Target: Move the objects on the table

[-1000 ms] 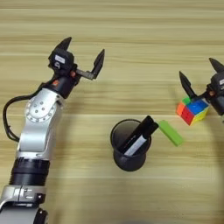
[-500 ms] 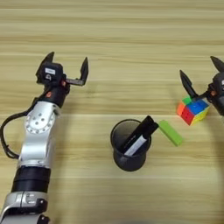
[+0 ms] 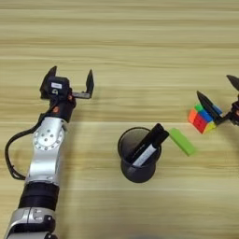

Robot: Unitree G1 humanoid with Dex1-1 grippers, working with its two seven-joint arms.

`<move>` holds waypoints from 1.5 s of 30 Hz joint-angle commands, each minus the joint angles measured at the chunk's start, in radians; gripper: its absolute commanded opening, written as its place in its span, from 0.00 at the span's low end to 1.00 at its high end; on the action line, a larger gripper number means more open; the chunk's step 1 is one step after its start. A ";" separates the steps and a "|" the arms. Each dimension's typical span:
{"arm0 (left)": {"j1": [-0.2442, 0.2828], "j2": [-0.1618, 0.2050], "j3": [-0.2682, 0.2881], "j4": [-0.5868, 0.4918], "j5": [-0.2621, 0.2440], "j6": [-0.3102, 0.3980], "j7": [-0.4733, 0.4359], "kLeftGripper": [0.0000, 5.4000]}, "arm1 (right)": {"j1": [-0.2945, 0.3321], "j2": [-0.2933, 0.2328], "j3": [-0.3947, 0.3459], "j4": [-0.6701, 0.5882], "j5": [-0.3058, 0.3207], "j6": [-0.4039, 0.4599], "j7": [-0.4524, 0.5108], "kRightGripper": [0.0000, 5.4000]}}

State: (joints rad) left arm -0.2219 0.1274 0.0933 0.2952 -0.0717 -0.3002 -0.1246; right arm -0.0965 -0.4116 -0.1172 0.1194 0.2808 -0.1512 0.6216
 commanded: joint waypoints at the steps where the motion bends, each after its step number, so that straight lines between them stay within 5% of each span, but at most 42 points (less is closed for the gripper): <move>1: -0.008 -0.006 -0.001 0.021 0.013 -0.018 0.013 1.00 | 0.037 -0.051 0.004 -0.044 0.009 0.115 0.028 1.00; 21: -0.017 -0.008 -0.007 0.045 0.006 -0.031 0.009 1.00 | 0.051 -0.064 0.055 0.014 -0.065 0.195 0.048 1.00; 35: -0.017 -0.013 -0.009 0.040 0.002 -0.033 0.001 1.00 | 0.034 -0.061 0.062 0.052 -0.087 0.190 0.046 0.62; 45: -0.020 -0.009 -0.032 0.017 -0.018 -0.037 -0.062 1.00 | 0.005 -0.075 0.055 0.011 -0.071 0.208 0.069 0.62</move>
State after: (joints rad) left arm -0.2274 0.1150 0.0785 0.3318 -0.0824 -0.3294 -0.1517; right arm -0.0579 -0.4676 -0.0622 0.1603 0.1988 0.0372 0.6727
